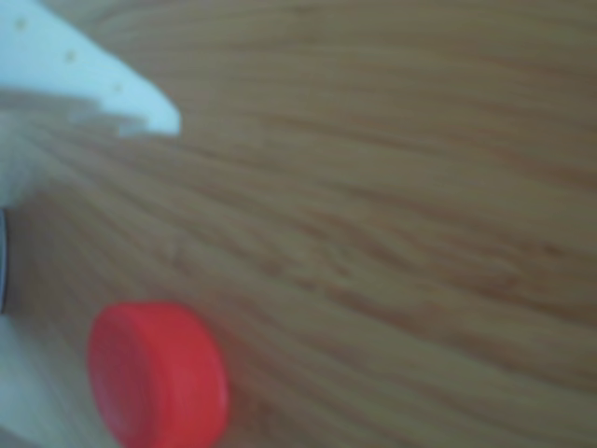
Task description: Grasp a red cap and put it in the cup.
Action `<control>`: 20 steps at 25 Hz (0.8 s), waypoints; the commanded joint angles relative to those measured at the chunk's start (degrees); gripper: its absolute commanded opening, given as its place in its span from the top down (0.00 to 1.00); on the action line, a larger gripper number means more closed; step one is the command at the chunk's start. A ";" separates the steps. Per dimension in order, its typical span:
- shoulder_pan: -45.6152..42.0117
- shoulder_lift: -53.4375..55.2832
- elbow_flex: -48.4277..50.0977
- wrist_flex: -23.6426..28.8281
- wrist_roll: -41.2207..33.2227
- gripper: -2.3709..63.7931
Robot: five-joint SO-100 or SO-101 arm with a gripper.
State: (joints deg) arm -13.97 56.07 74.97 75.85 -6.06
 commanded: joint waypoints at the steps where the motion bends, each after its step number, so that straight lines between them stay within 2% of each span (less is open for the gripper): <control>1: 0.18 0.44 -1.14 0.09 0.18 0.22; 4: 0.26 0.44 -1.14 0.09 0.18 0.23; 6: 0.35 0.44 -1.14 -0.18 0.18 0.31; 8: 0.35 0.35 -0.79 -1.85 0.09 0.48; 12: 0.35 -0.26 -0.88 -3.16 0.00 0.89; 20: 1.05 -0.18 -1.14 -3.08 0.18 0.97</control>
State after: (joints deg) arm -13.71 55.99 73.83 72.77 -6.59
